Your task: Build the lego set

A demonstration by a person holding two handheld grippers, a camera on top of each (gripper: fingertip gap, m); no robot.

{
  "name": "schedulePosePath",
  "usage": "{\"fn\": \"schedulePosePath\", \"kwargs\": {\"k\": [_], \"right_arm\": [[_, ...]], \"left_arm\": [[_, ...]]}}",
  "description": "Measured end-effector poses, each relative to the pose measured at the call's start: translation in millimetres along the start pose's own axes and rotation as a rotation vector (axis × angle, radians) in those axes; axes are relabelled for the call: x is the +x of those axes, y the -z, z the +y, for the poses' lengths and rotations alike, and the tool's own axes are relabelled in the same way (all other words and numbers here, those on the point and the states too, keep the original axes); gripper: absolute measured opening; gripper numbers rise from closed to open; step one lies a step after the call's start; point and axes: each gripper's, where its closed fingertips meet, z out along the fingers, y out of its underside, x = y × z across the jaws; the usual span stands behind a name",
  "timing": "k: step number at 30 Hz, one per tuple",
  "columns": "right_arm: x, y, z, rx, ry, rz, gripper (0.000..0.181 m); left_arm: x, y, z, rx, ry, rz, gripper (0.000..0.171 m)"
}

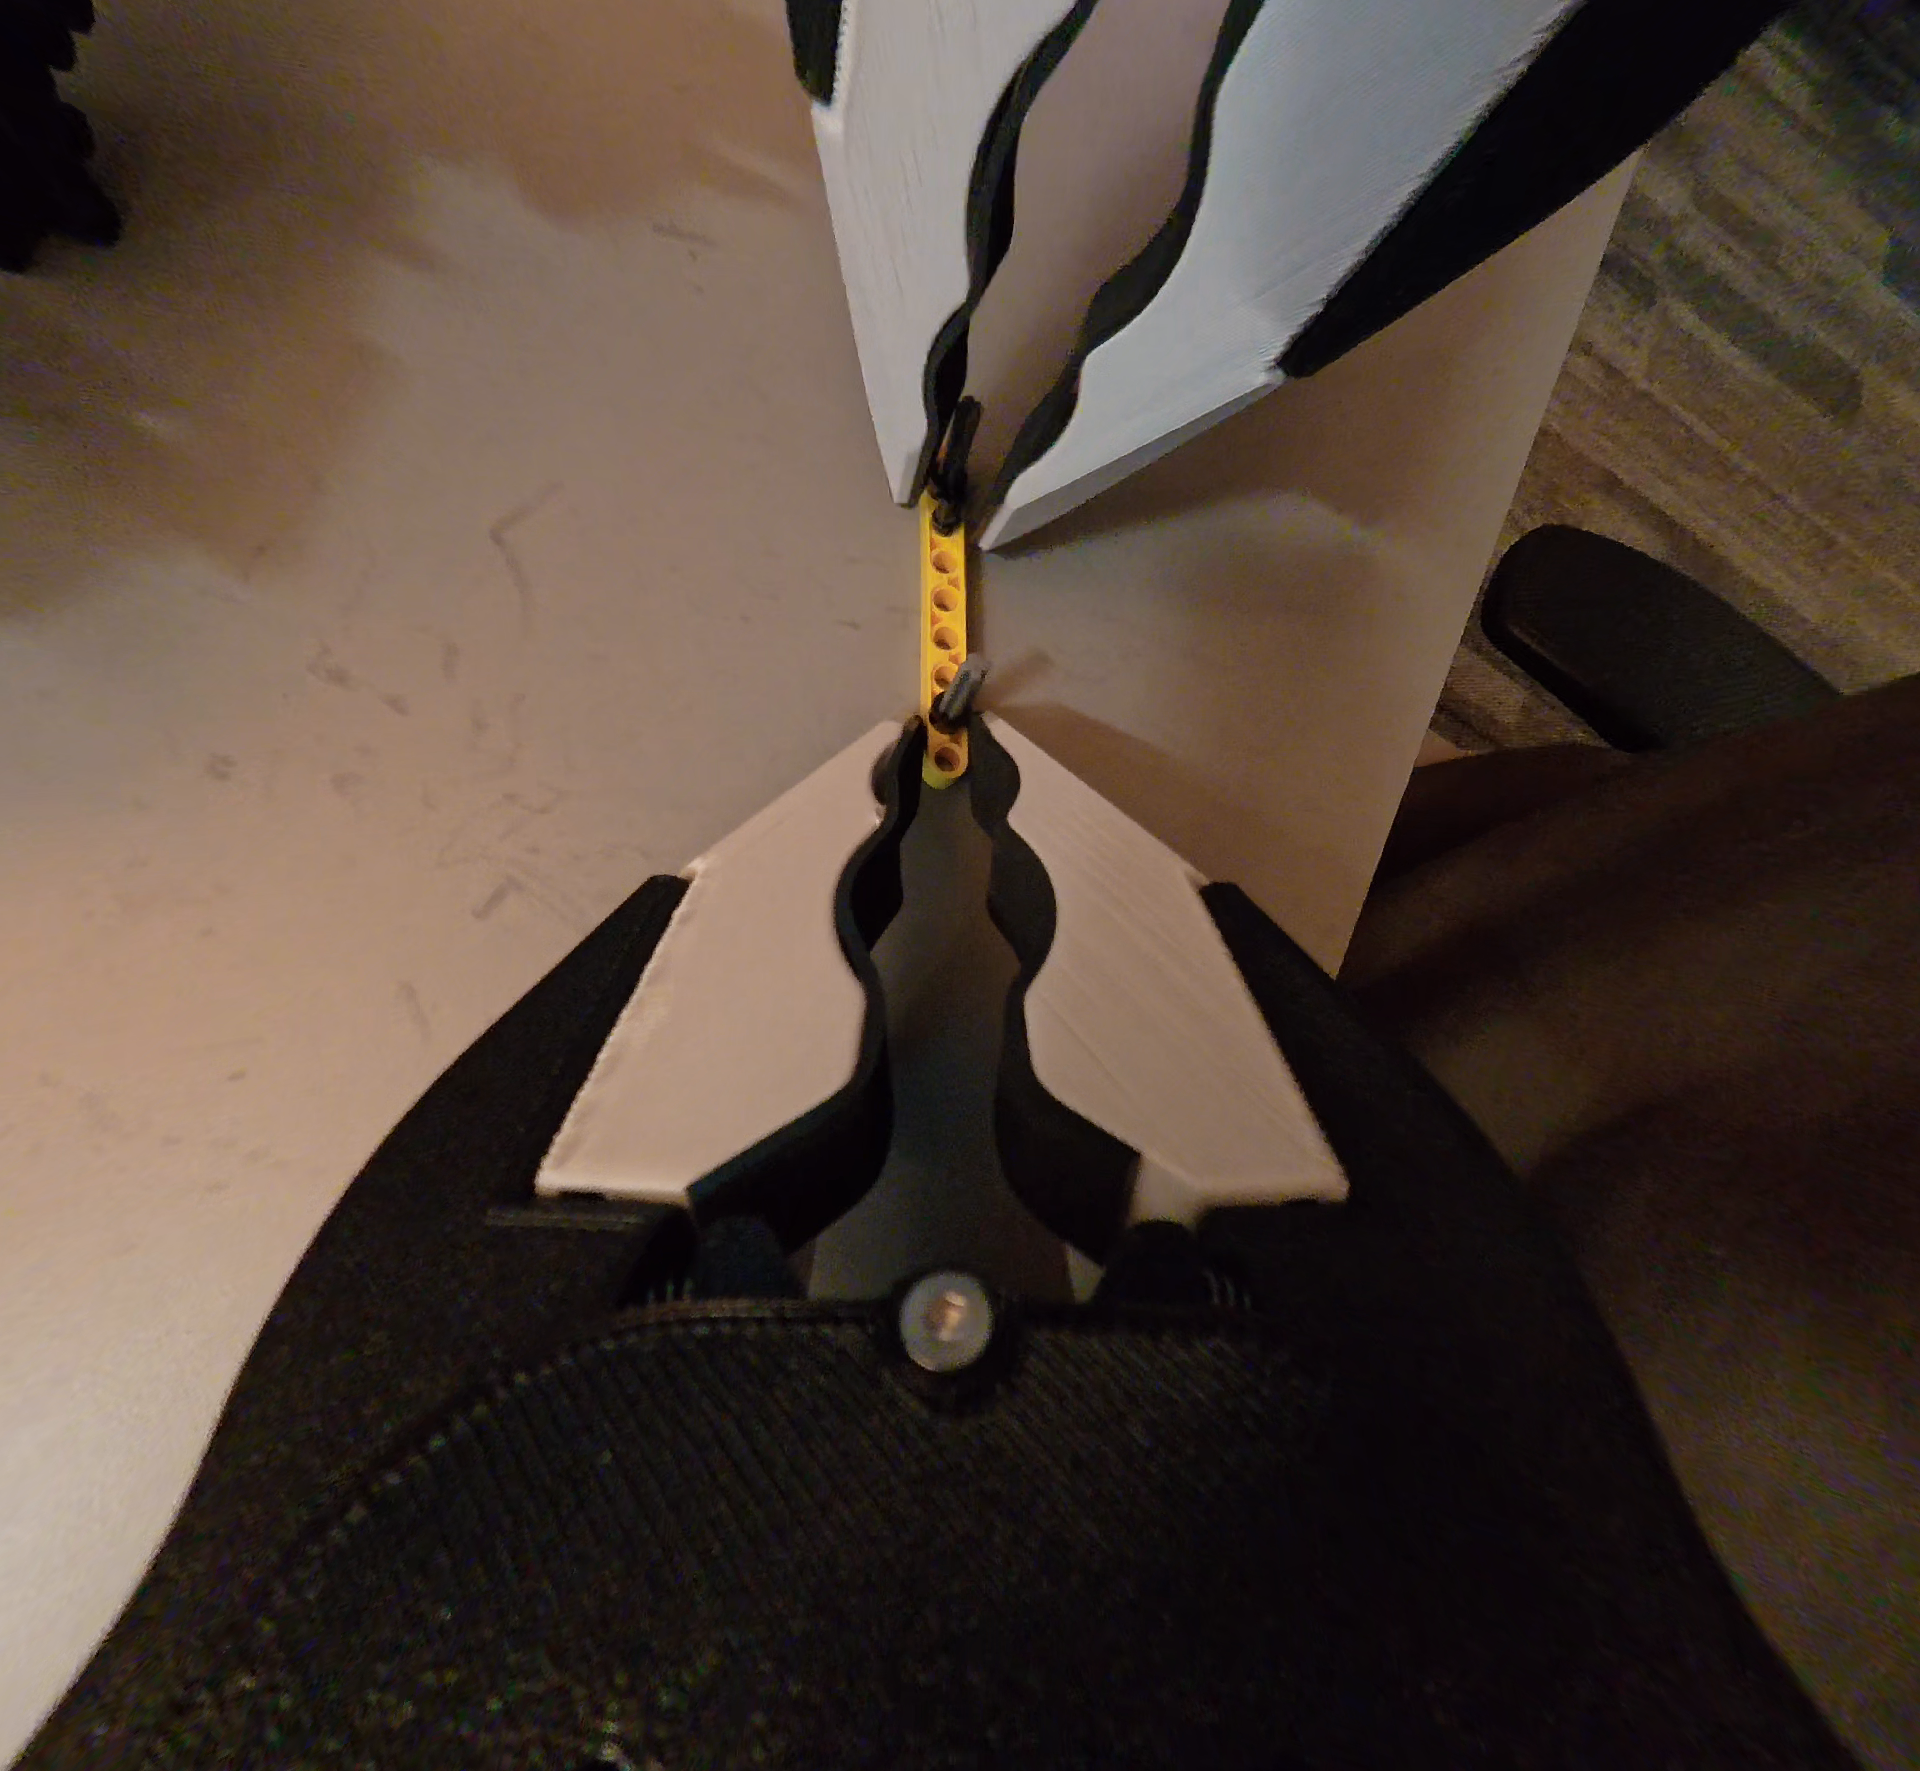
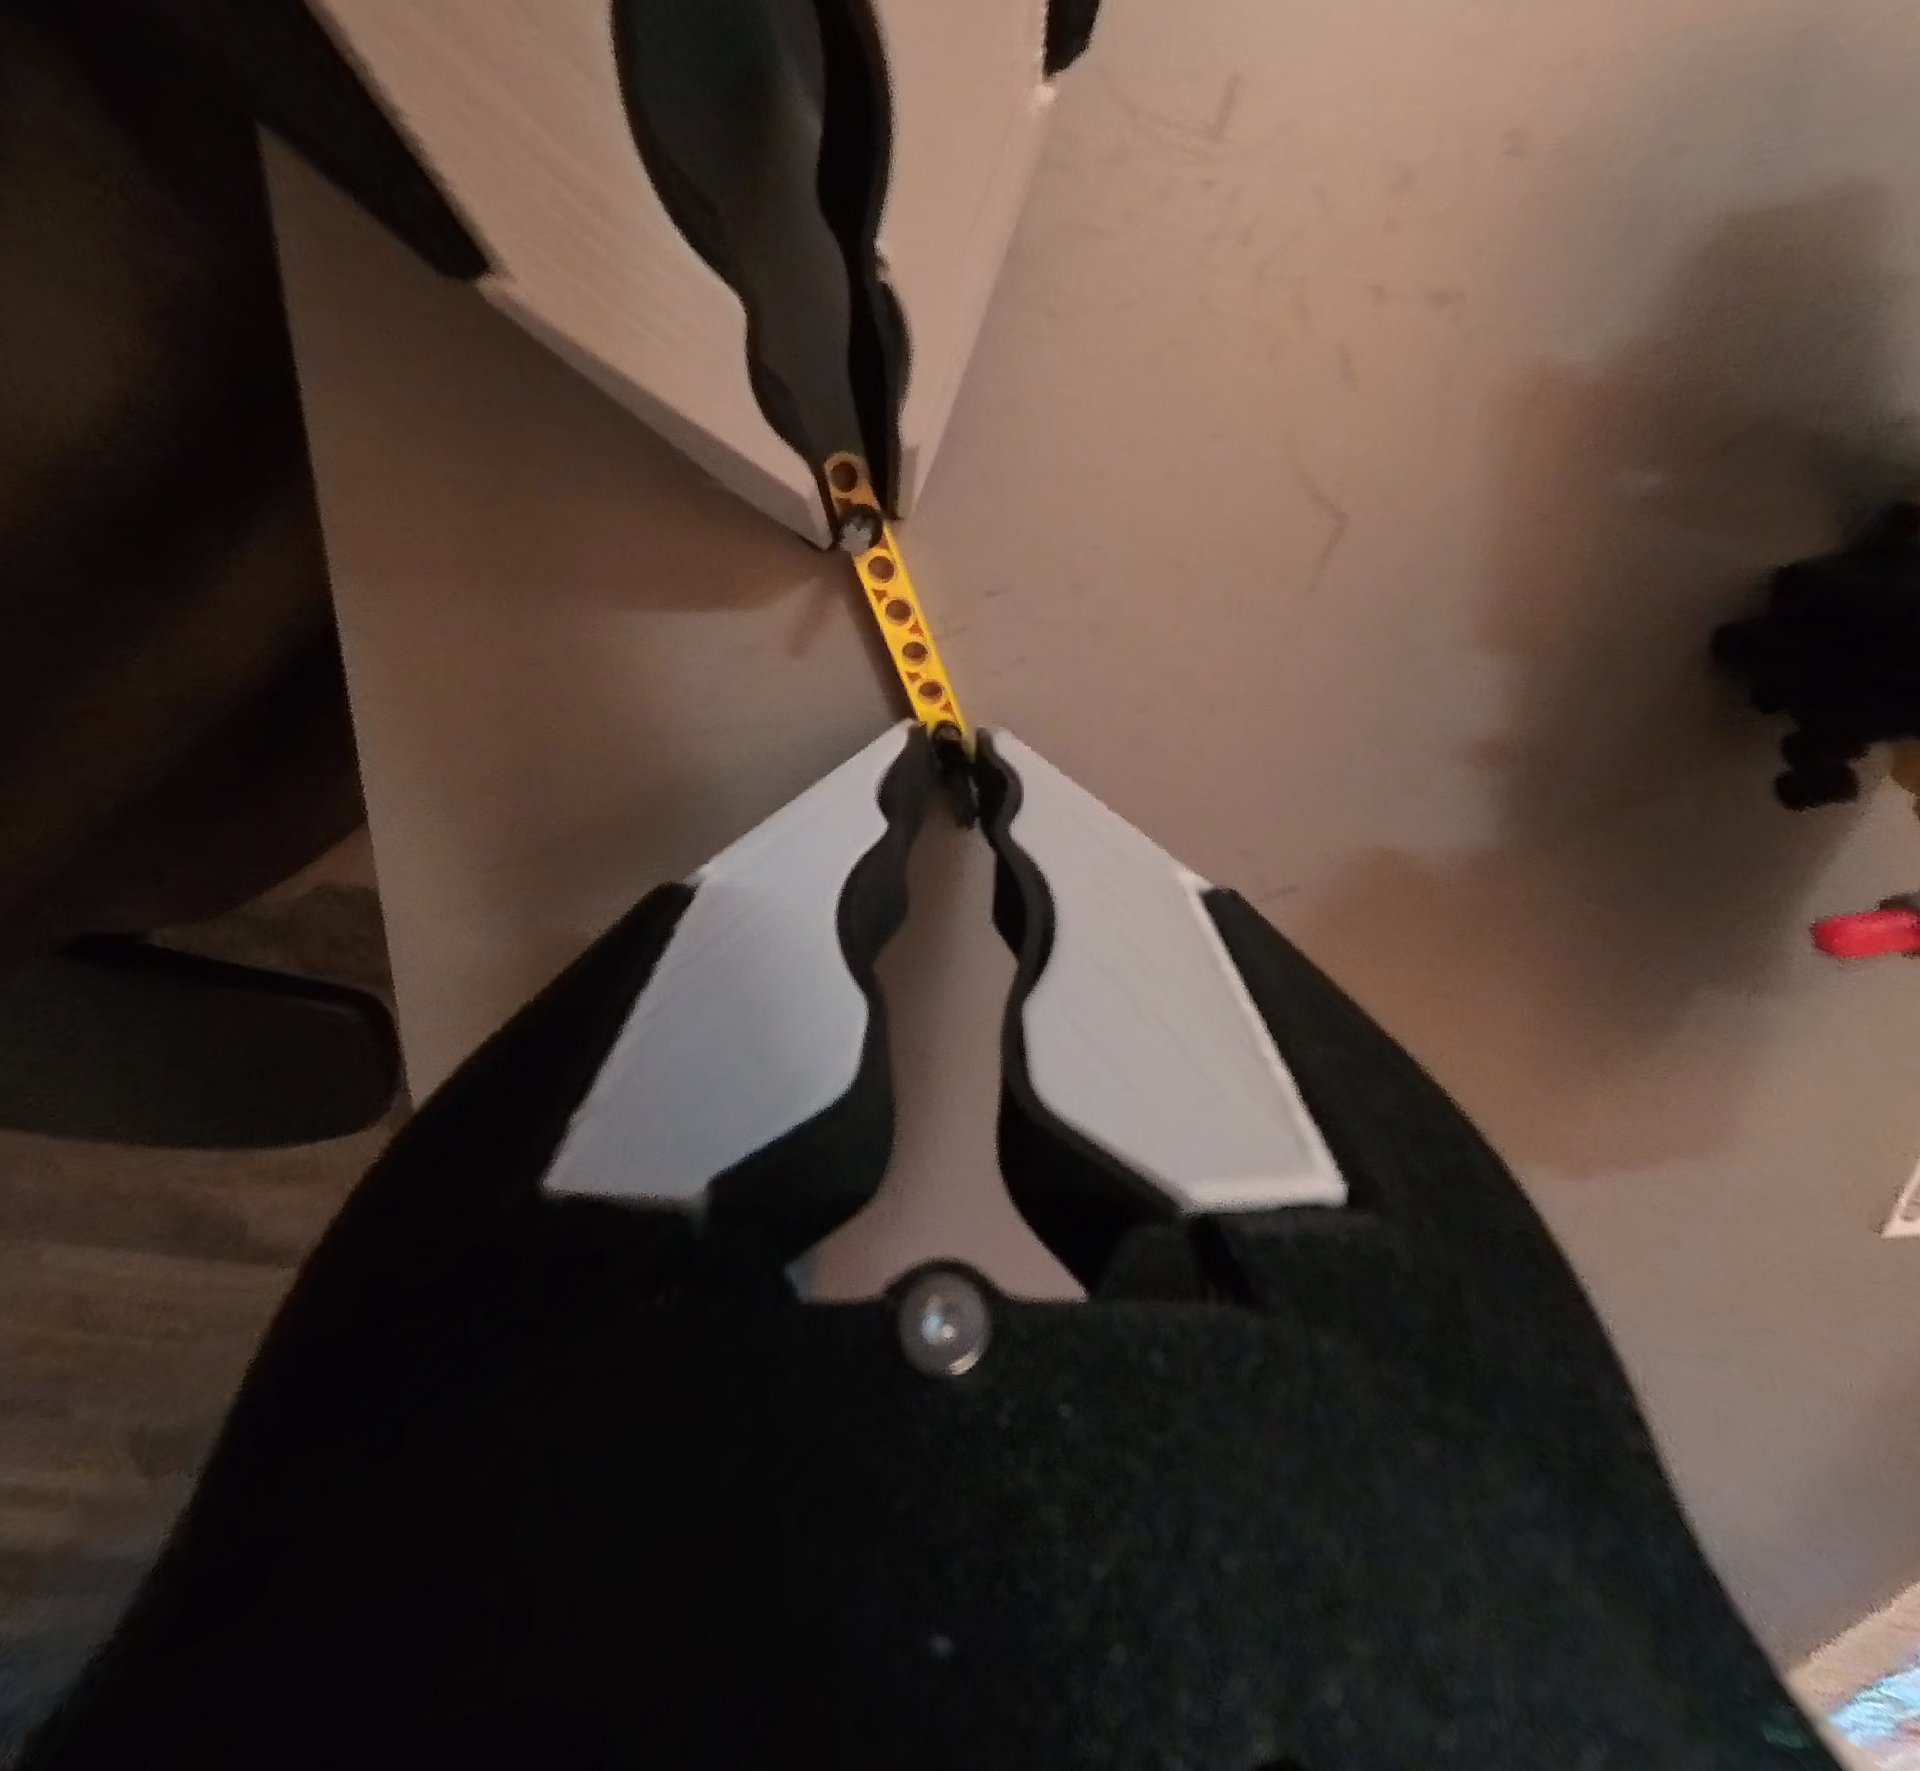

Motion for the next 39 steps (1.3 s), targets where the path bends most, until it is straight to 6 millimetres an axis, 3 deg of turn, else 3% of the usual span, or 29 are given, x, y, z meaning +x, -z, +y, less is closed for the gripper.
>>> {"fn": "schedulePosePath", "kwargs": {"k": [4, 8, 19, 35, 39], "right_arm": [[-0.9, 5.3, -2.1, 0.043, -0.013, 0.015, 0.012], [0.8, 6.7, -2.5, 0.021, 0.042, 0.055, 0.003], [-0.2, 4.8, -1.4, 0.001, 0.110, 0.045, 0.002], [1.0, 2.8, -1.6, 0.043, 0.071, 0.104, 0.000], [1.5, 3.2, -1.7, 0.046, -0.013, 0.107, 0.001]], "left_arm": [[0.1, -0.5, -0.7, -0.001, -0.001, 0.006, 0.007], [0.1, -1.1, -0.9, -0.002, -0.006, 0.005, 0.007], [0.3, -1.4, -0.6, -0.004, -0.006, 0.005, 0.007], [0.1, -1.4, -0.6, -0.003, -0.012, -0.003, 0.007], [-0.1, -1.5, -0.6, -0.003, -0.032, -0.024, 0.007]]}}
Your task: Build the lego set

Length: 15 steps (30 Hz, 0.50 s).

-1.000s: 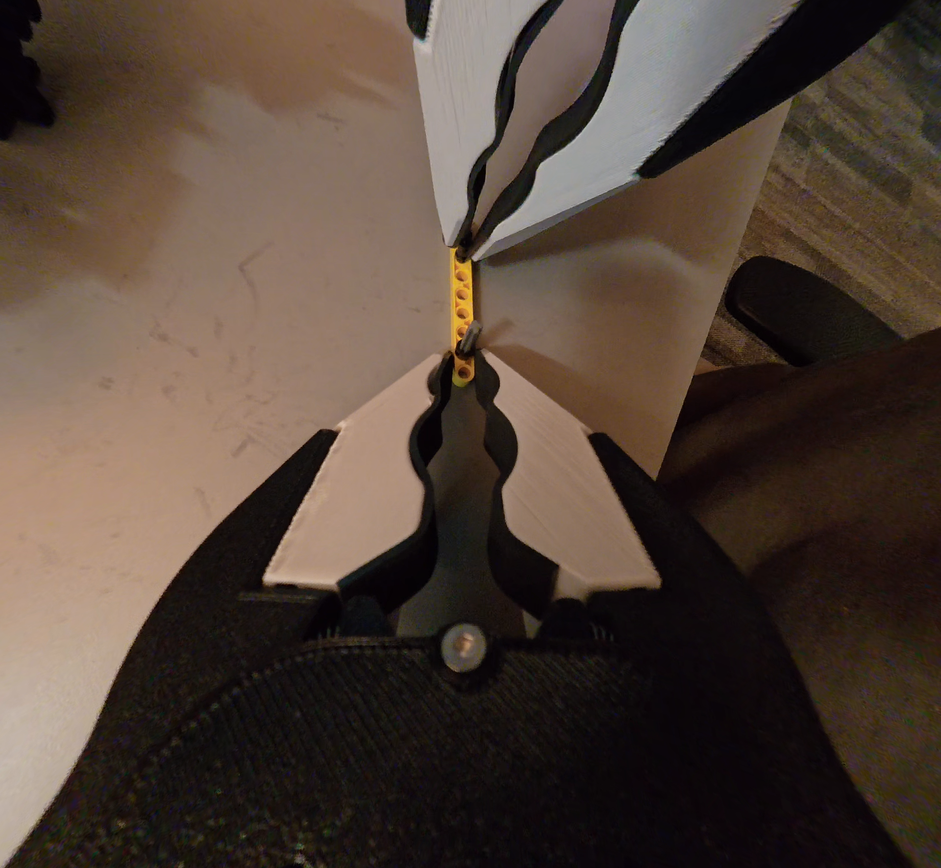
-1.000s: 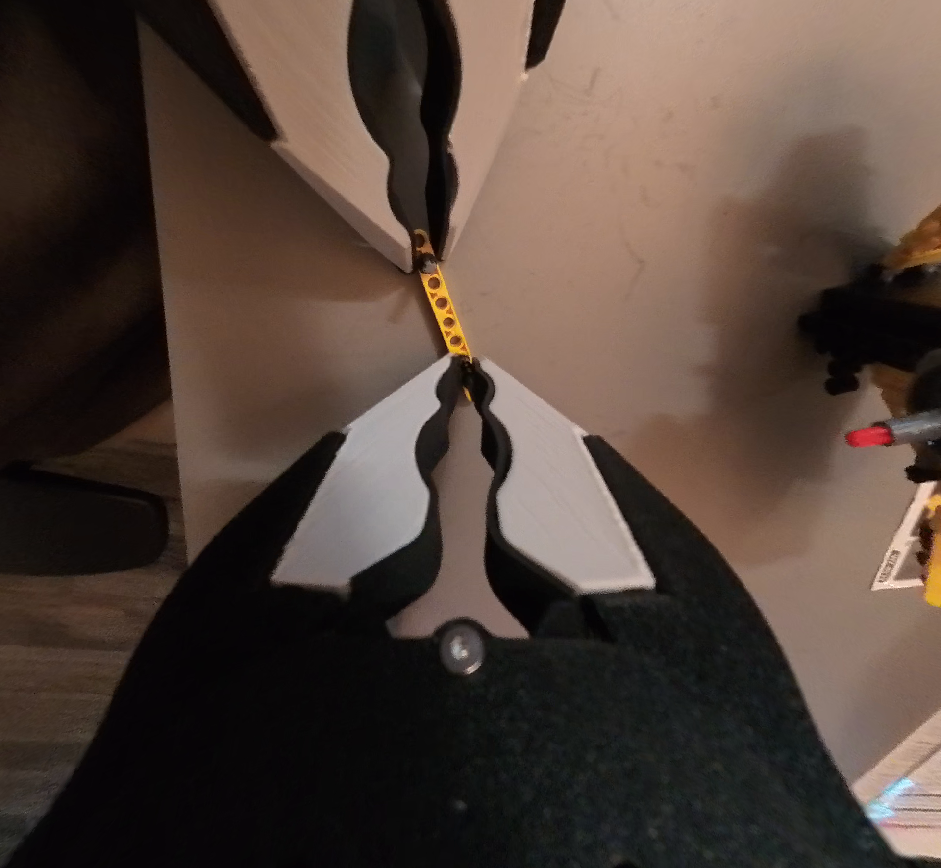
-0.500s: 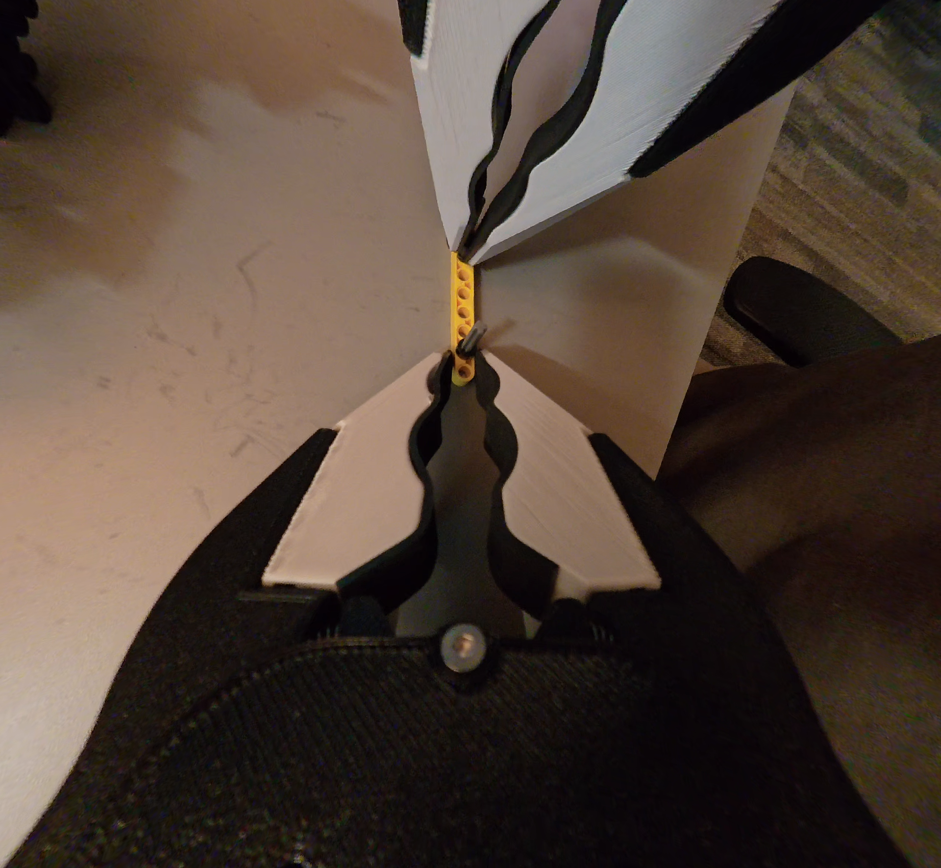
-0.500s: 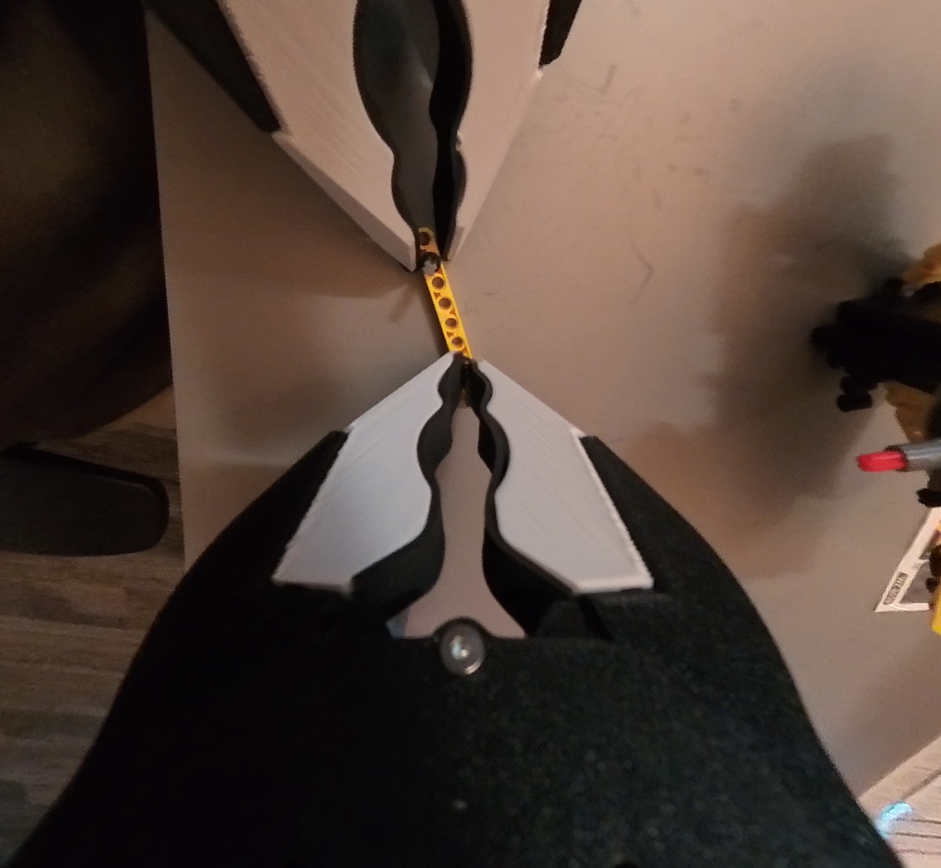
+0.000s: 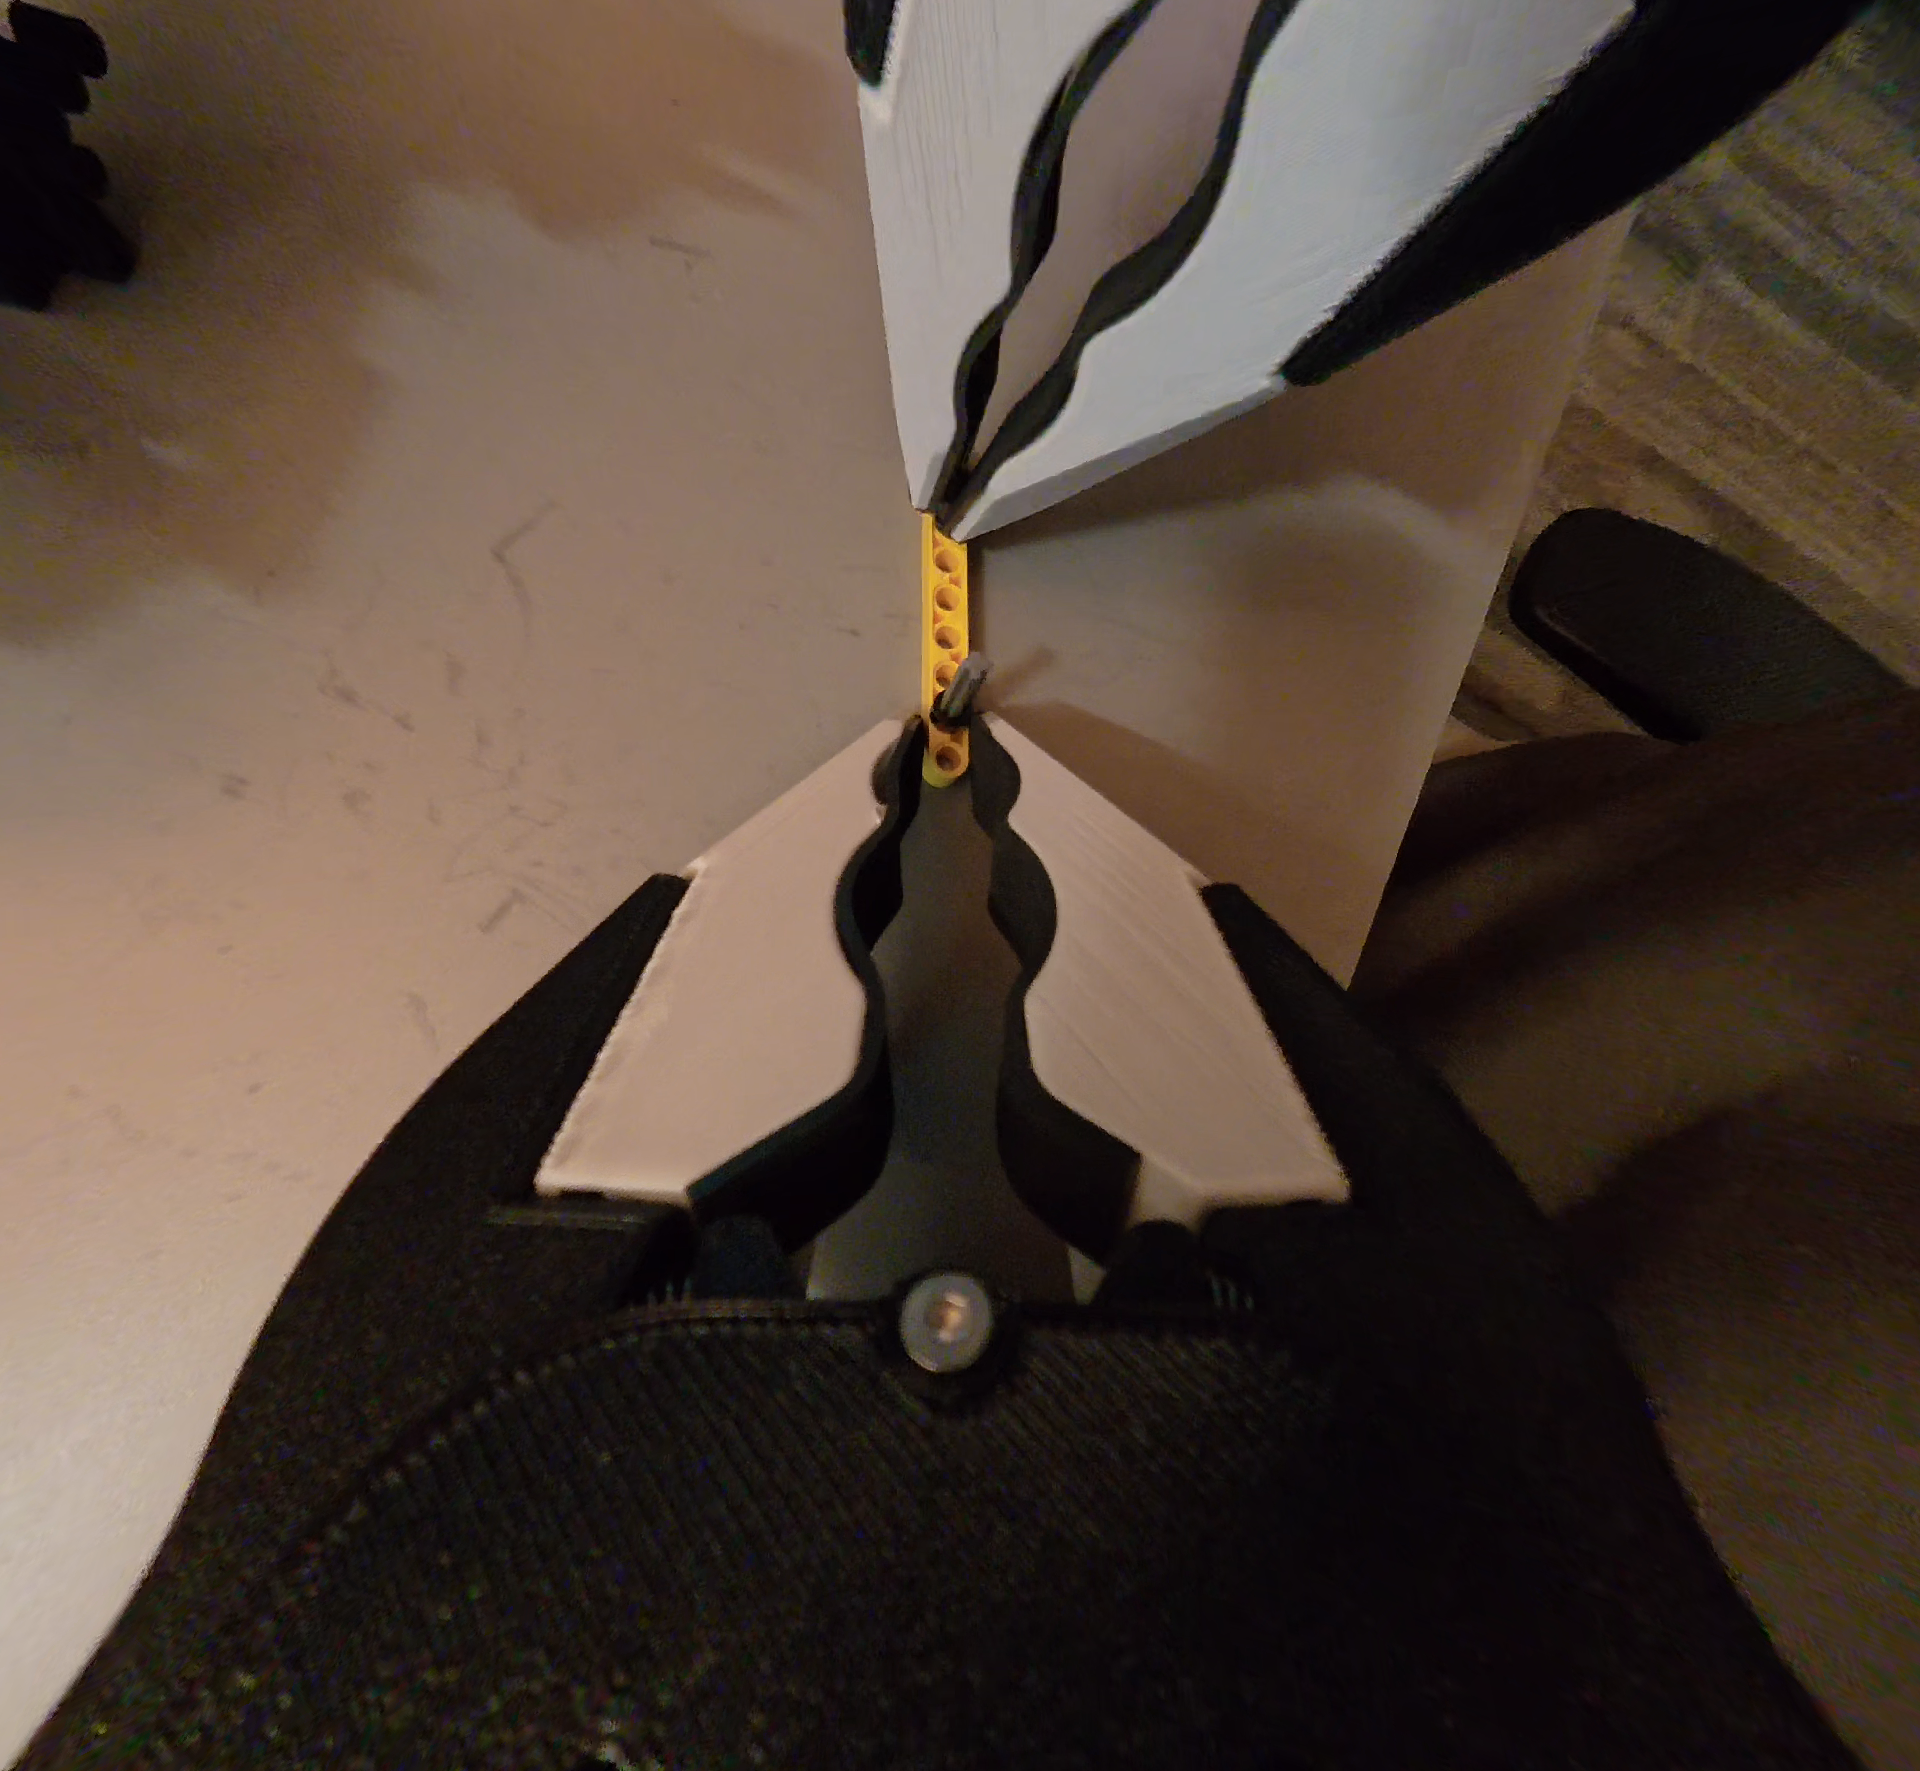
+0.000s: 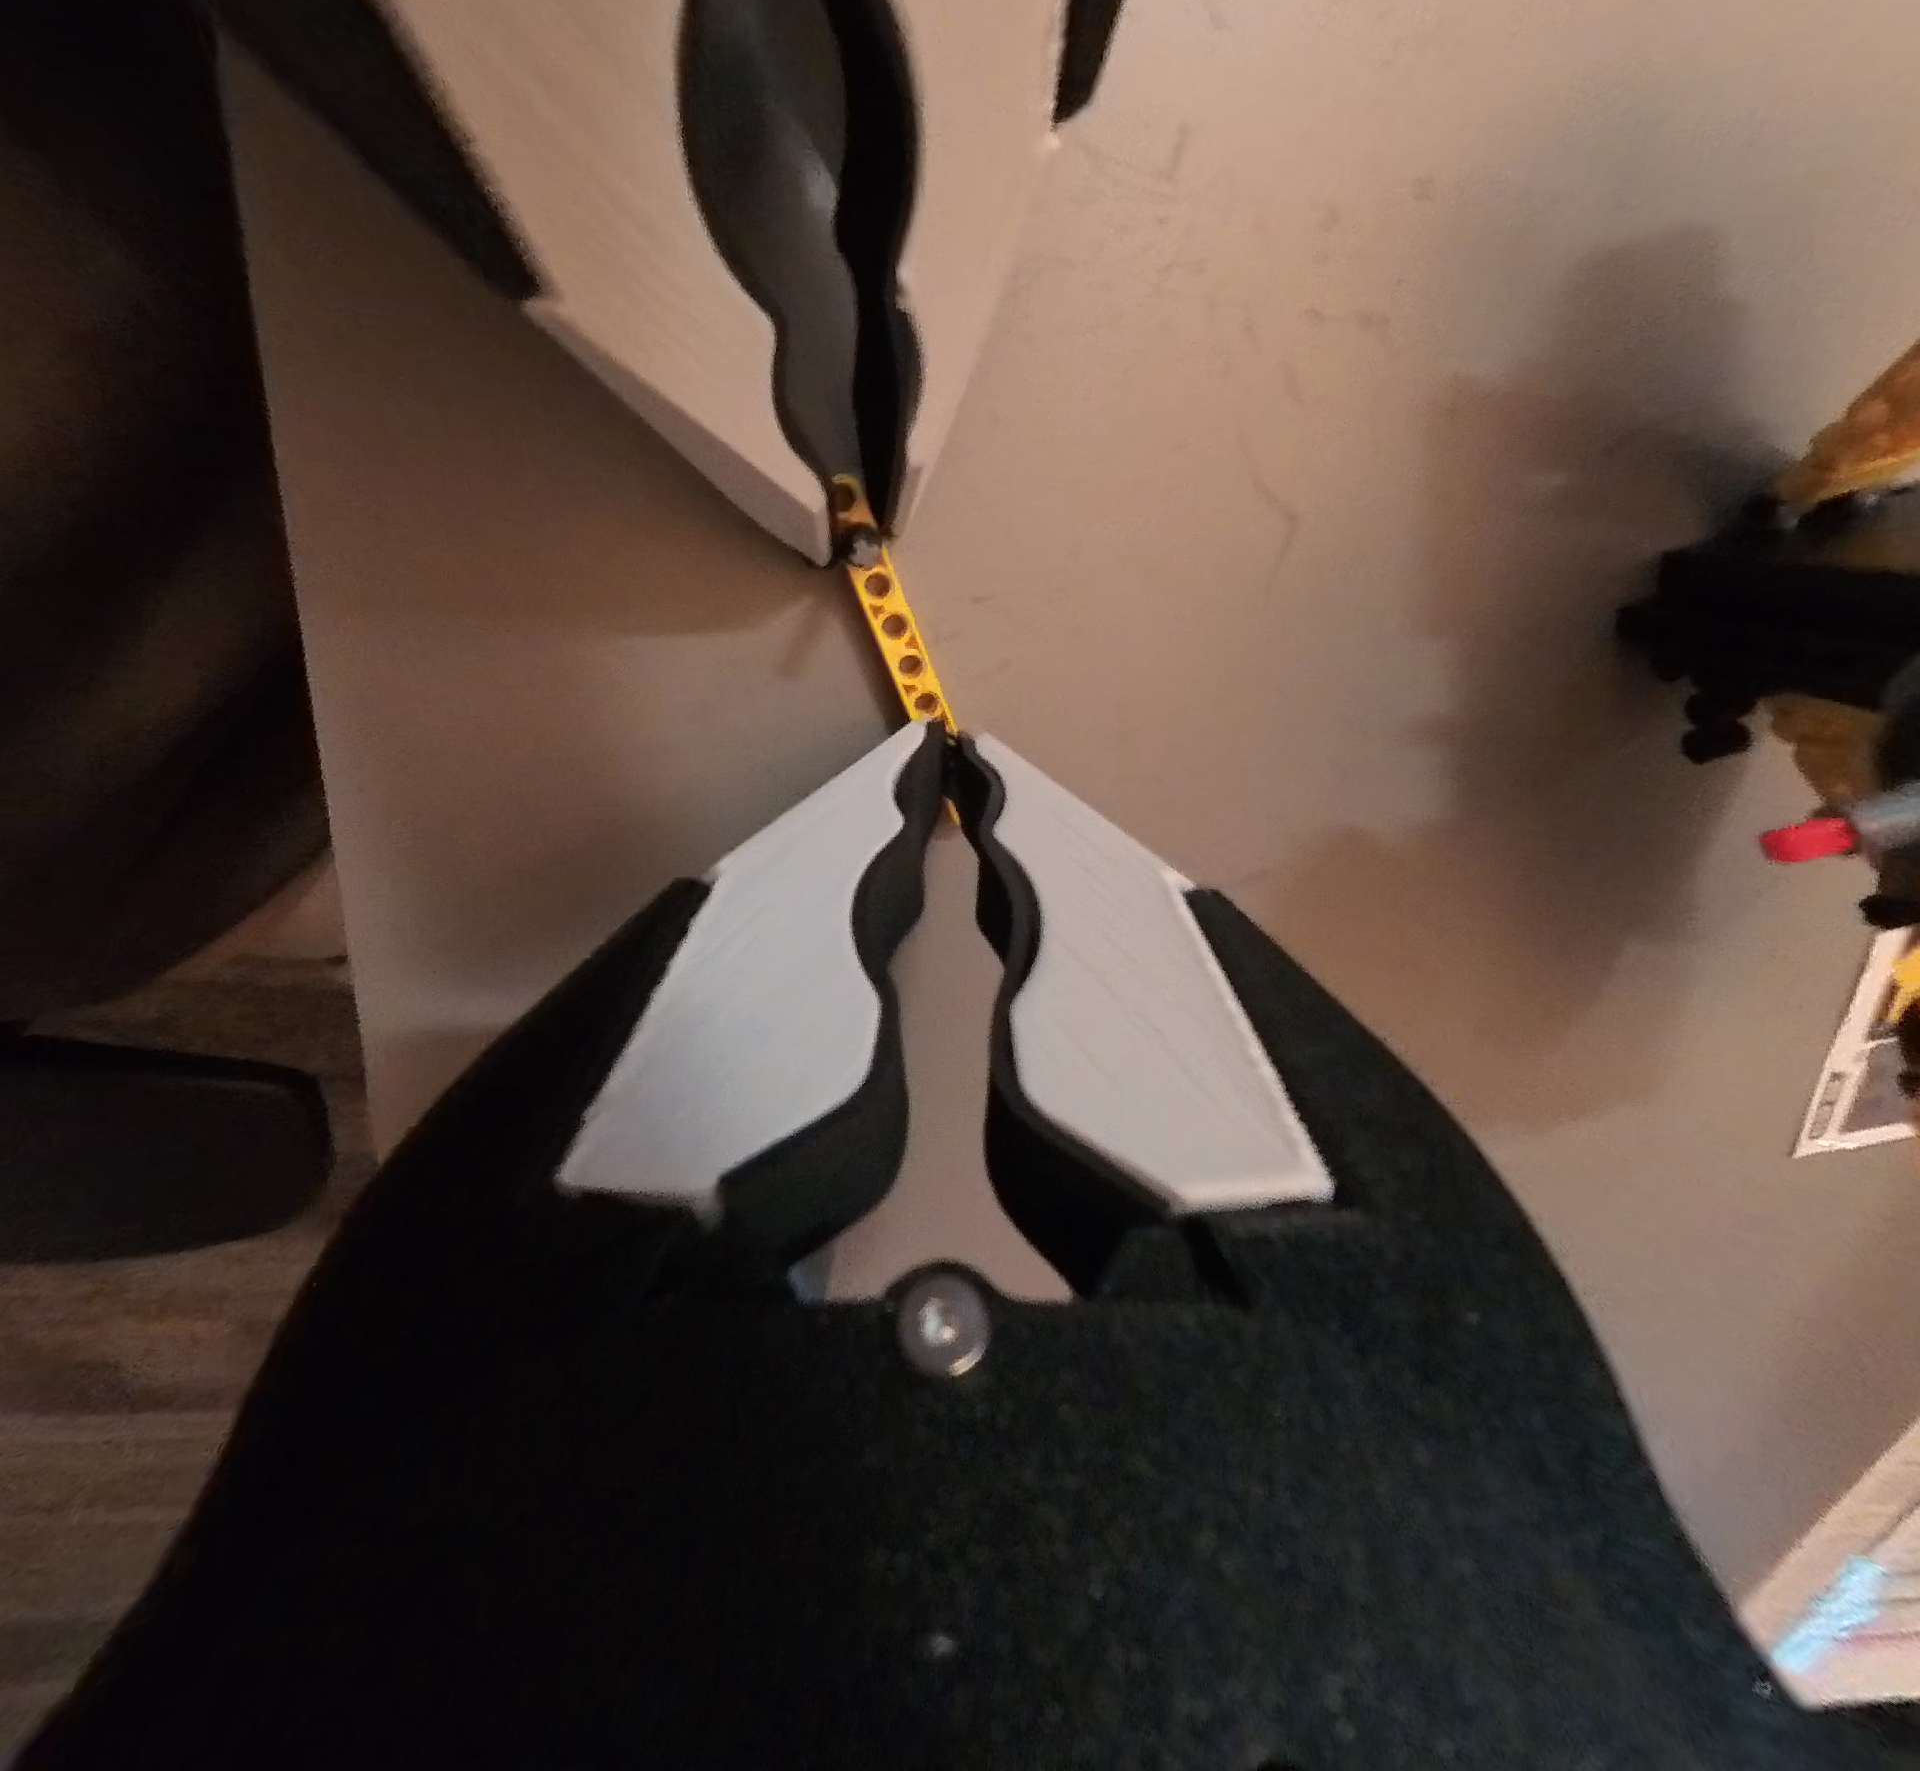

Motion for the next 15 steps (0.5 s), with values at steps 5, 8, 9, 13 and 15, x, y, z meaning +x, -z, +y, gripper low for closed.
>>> {"fn": "schedulePosePath", "kwargs": {"k": [5, 8, 9, 13, 15], "right_arm": [[-2.2, 8.5, -6.2, 0.165, -0.170, -0.051, 0.008], [-4.9, 15.2, -5.7, 0.189, -0.132, 0.011, 0.022], [-7.2, 15.2, -4.5, 0.176, -0.102, 0.033, 0.027], [-16.2, 10.2, -2.6, 0.116, 0.015, 0.110, 0.033], [-16.9, 6.6, 1.0, 0.064, 0.066, 0.144, 0.032]], "left_arm": [[-0.7, -0.2, -0.4, 0.001, 0.006, -0.001, 0.007], [-0.4, -0.8, -1.2, 0.001, 0.015, 0.013, 0.007], [-0.2, -1.2, -1.5, 0.000, 0.012, 0.013, 0.007], [0.0, -2.5, -2.4, -0.001, 0.001, 0.006, 0.007], [0.0, -2.6, -2.6, -0.001, 0.002, 0.007, 0.007]]}}
